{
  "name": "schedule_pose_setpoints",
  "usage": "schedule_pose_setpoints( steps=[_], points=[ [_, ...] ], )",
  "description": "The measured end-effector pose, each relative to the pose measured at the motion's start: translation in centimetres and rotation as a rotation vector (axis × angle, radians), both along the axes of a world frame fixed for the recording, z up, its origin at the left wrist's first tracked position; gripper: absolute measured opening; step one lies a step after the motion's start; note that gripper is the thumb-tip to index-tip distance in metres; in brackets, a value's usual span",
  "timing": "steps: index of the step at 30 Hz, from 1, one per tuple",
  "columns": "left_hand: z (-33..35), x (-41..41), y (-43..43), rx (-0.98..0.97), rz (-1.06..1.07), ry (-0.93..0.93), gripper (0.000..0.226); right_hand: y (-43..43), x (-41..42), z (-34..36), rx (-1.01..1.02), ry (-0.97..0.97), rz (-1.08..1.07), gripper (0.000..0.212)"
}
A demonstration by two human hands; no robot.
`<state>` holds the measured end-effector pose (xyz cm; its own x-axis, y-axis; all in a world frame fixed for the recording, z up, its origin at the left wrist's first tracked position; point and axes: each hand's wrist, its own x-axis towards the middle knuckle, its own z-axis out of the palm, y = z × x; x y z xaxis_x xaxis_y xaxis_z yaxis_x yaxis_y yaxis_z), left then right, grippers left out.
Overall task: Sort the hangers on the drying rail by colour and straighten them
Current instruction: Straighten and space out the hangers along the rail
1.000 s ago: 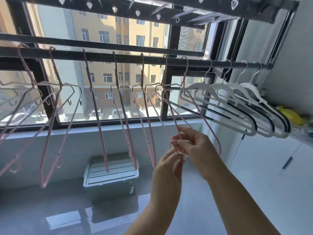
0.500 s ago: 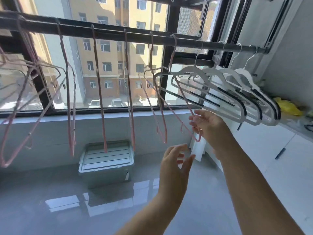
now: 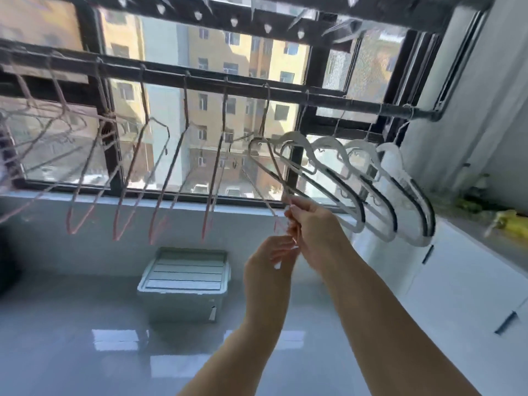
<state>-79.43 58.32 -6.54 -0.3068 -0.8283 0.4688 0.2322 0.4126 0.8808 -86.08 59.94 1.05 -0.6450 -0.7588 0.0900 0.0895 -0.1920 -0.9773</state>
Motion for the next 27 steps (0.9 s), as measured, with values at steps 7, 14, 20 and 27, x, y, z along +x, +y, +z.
schedule_pose_setpoints(
  steps=[7,14,20,27],
  points=[
    [0.1,-1.0,0.7,0.029,0.026,-0.019,0.019,0.0,-1.7,-0.6,-0.014,0.023,0.049,0.028],
    [-0.3,-1.4,0.9,0.021,0.032,-0.035,0.021,-0.3,-2.3,-1.8,-0.025,-0.015,0.030,0.026],
    [-0.6,-1.4,1.0,-0.003,0.021,-0.070,0.022,0.1,-2.3,-2.5,-0.053,-0.052,0.036,0.026],
    [-1.7,-1.6,1.1,-0.002,-0.022,-0.222,0.012,2.9,-2.4,-1.2,0.232,0.481,0.002,0.031]
  ],
)
